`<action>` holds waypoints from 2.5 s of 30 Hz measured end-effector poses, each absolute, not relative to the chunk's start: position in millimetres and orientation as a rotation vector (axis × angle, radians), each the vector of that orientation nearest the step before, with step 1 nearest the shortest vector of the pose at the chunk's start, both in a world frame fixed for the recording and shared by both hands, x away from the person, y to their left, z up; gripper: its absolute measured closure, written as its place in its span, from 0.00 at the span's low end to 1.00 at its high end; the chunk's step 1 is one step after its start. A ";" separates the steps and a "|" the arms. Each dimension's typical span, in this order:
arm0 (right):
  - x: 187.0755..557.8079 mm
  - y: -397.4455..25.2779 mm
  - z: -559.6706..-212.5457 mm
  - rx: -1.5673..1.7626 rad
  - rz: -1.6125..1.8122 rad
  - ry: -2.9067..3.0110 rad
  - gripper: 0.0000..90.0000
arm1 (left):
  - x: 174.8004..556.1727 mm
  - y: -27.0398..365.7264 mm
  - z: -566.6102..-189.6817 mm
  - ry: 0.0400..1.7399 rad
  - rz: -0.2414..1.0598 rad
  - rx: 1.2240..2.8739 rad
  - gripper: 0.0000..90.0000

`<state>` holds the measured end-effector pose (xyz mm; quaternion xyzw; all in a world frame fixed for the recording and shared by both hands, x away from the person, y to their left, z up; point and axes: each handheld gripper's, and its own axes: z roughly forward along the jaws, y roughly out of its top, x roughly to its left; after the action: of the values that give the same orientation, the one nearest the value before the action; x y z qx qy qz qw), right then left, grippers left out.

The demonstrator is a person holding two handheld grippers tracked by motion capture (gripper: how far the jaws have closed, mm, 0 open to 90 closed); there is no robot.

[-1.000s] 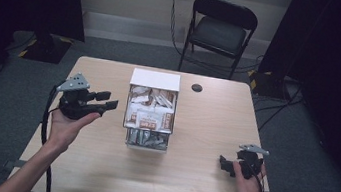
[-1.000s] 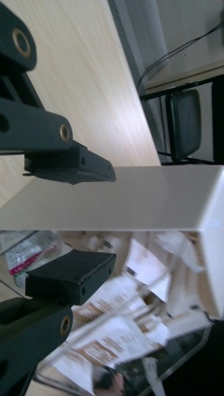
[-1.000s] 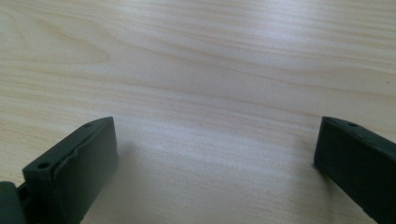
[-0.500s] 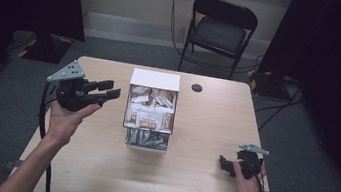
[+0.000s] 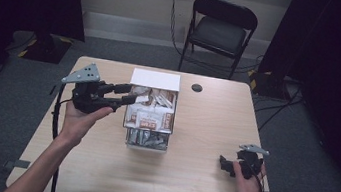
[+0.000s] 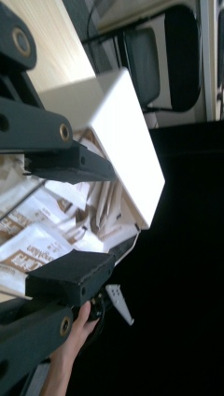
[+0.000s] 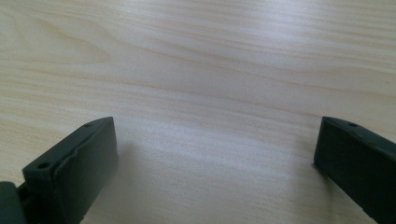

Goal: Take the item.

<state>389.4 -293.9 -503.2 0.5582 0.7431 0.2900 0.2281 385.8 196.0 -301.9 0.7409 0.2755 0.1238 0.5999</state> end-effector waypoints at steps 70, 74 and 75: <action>389.1 -293.9 -503.2 1.537 0.798 2.046 0.00 | 386.5 151.2 -319.3 0.457 0.044 1.912 0.89; 389.1 -293.9 -503.2 1.538 0.798 2.046 0.00 | 387.2 153.4 -319.7 0.455 0.053 1.906 0.84; 389.1 -293.9 -503.2 1.538 0.798 2.046 0.00 | 387.9 154.3 -319.7 0.465 0.059 1.901 0.82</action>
<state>389.1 -293.9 -503.2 0.5584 0.7430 0.2899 0.2282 387.9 154.3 -319.7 0.8057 0.1972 0.0250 0.5580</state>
